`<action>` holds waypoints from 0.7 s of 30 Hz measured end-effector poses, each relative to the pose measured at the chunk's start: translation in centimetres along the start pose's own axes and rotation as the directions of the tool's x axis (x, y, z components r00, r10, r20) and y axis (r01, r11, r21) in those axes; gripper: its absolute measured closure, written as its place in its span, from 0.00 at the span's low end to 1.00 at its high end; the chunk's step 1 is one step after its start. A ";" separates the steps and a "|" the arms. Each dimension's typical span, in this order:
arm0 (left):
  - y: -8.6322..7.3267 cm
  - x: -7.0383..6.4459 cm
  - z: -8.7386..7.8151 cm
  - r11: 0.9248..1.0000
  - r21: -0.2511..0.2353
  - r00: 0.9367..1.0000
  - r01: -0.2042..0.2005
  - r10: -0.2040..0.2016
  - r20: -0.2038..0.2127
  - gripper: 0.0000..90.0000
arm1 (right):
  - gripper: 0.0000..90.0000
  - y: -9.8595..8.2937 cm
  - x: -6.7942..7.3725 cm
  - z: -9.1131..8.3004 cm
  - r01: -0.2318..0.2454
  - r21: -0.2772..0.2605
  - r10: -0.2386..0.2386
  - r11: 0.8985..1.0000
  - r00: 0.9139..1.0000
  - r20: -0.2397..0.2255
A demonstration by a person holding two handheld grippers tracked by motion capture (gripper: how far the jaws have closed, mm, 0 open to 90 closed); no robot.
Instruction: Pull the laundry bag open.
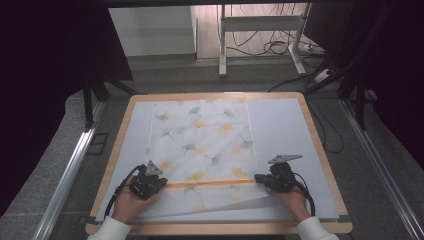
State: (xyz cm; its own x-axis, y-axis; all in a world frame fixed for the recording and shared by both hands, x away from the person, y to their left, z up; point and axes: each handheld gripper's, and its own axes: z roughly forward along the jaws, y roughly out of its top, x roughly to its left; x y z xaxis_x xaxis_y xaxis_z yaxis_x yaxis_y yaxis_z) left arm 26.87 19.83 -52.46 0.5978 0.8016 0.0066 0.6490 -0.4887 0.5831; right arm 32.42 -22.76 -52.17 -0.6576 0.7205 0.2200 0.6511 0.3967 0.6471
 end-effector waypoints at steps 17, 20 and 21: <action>-1.2 1.2 -0.8 0.999 0.002 0.999 0.033 -0.033 -0.010 1.00 | 0.99 0.0 0.0 0.0 -0.003 0.001 0.003 1.000 1.000 -0.001; -1.4 1.3 -0.9 0.999 0.002 0.999 0.040 -0.040 -0.012 1.00 | 0.99 0.0 0.0 0.0 -0.003 0.001 0.003 1.000 1.000 0.000; -1.4 1.4 -0.9 0.999 0.003 0.999 0.039 -0.039 -0.014 1.00 | 0.99 0.0 0.0 0.0 -0.003 0.001 0.003 1.000 1.000 -0.001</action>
State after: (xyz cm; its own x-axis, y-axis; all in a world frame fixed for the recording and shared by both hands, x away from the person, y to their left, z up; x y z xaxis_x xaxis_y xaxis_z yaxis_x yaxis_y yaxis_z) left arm 26.37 21.95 -52.55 0.5656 0.8247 -0.0049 0.6731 -0.4582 0.5806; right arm 32.41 -22.78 -52.16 -0.6560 0.7210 0.2231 0.6536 0.3949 0.6457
